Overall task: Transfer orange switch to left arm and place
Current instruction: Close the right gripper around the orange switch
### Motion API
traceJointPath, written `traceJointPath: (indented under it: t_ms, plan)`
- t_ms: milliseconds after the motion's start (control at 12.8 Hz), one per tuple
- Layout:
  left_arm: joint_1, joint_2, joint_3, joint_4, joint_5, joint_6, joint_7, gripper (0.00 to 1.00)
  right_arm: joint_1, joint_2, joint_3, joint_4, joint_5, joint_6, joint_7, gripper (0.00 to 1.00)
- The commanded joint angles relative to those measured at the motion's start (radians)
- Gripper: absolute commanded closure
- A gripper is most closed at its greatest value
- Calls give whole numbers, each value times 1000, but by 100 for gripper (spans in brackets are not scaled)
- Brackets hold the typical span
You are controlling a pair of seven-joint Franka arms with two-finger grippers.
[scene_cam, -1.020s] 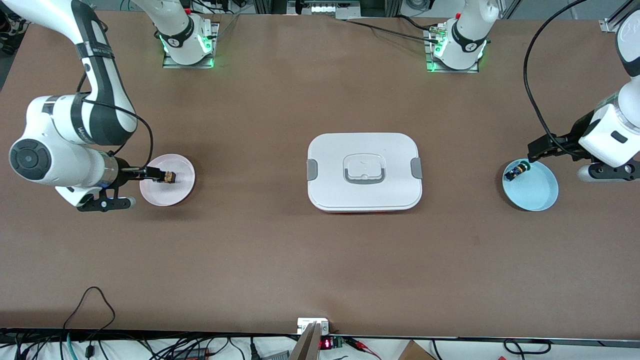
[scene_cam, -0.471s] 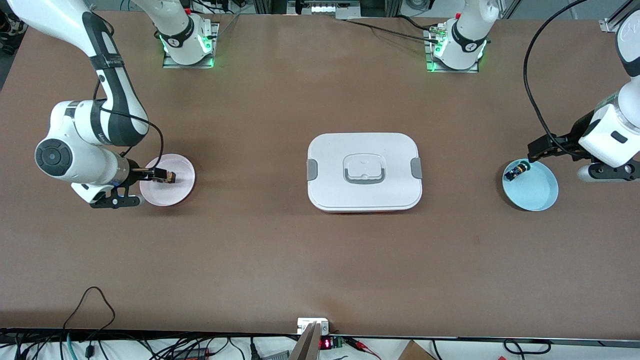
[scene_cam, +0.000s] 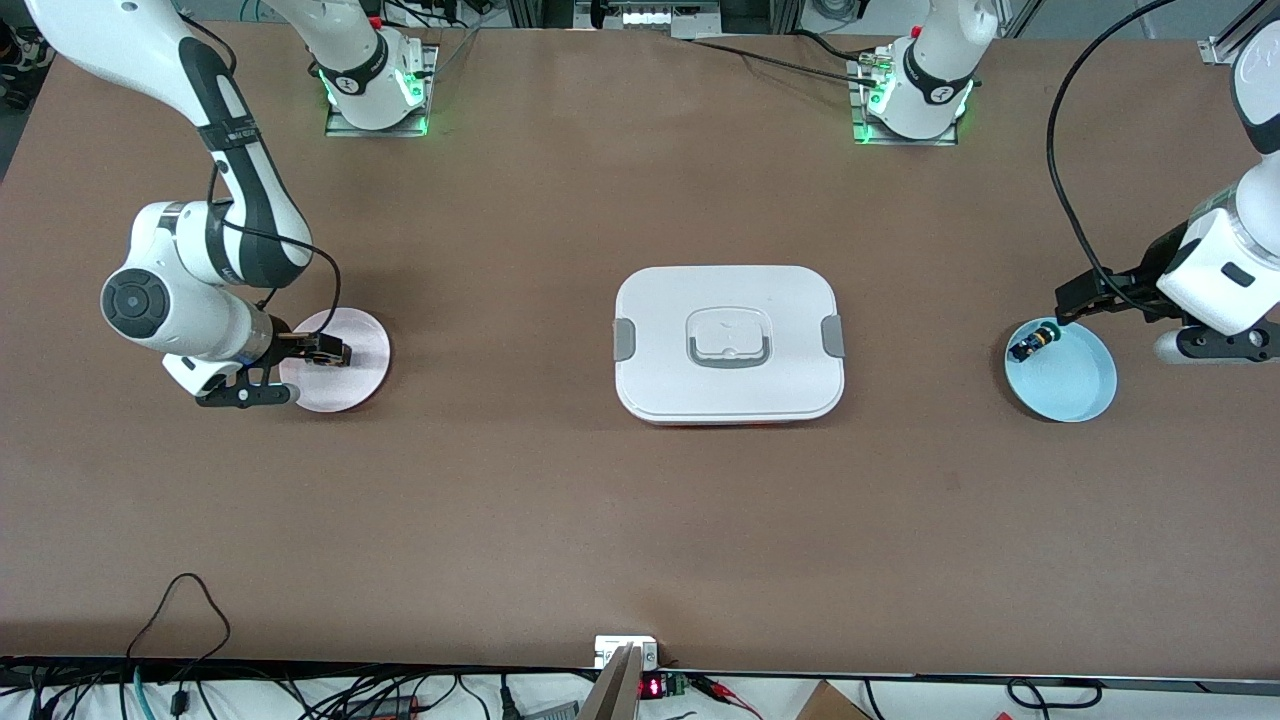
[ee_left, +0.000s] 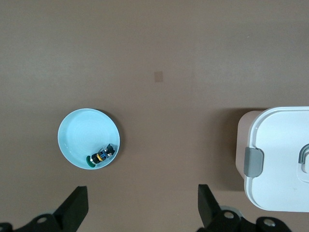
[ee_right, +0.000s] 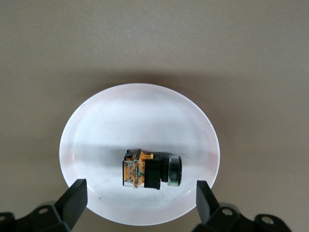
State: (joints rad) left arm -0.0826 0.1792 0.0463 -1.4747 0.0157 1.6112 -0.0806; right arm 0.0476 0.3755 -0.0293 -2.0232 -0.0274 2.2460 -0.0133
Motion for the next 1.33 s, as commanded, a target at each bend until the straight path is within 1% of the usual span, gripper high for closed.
traceJointPath:
  t_ms: [0, 78, 314, 392, 1255]
  plan:
    - [4, 20, 0, 36, -14, -5, 1, 0, -8, -20, 3, -73, -11, 84, -4, 0]
    - [4, 20, 0, 36, -14, -5, 1, 0, -9, -20, 3, -100, -9, 127, -7, 0]
    - [4, 20, 0, 36, -14, -5, 1, 0, -9, 5, 3, -126, -9, 176, -7, 0]
    - [4, 20, 0, 34, -14, -5, 1, 0, -11, 5, 3, -144, -9, 213, -10, 0]
    - [4, 26, 0, 36, -13, 12, 1, 0, -32, 52, 3, -152, -11, 276, -11, 0]
